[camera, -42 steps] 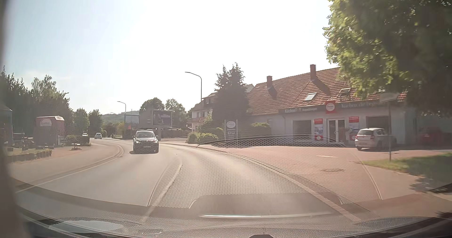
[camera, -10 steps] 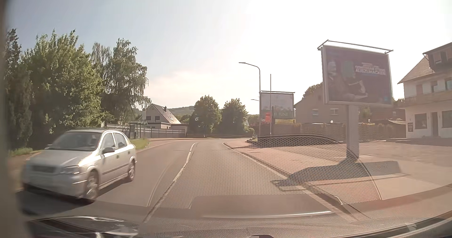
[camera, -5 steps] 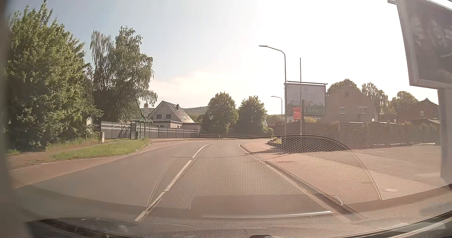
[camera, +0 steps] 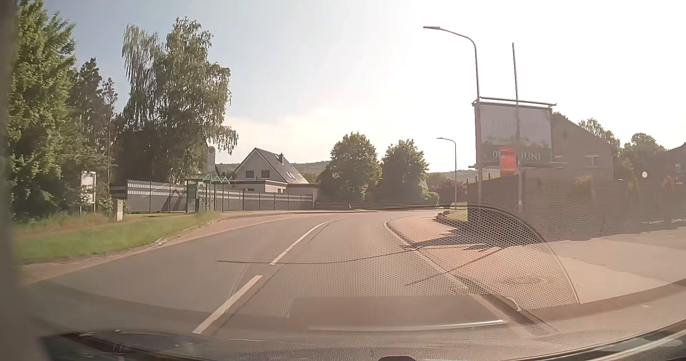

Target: Follow the waypoints while adhering to traffic rules and regulations

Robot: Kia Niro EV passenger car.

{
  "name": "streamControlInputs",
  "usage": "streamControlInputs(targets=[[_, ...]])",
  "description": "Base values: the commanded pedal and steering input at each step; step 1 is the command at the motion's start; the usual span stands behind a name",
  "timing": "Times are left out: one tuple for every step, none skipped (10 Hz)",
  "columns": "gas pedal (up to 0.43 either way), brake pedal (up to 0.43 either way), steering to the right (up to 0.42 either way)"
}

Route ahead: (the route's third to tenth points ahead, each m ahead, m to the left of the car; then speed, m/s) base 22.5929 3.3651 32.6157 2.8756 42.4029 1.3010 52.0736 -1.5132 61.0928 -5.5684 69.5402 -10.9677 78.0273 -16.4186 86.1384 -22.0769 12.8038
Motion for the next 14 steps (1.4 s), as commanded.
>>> streamControlInputs(targets=[[0.177, 0.000, -0.012], [0.177, 0.000, -0.011], [0.157, 0.000, -0.011], [0.150, 0.000, -0.011], [0.150, 0.000, -0.011], [0.150, 0.000, -0.009], [0.150, 0.000, -0.005], [0.150, 0.000, -0.003], [0.150, 0.000, -0.002], [0.150, 0.000, 0.000], [0.150, 0.000, 0.002], [0.150, 0.000, 0.006], [0.150, 0.000, 0.011], [0.150, 0.000, 0.020]])
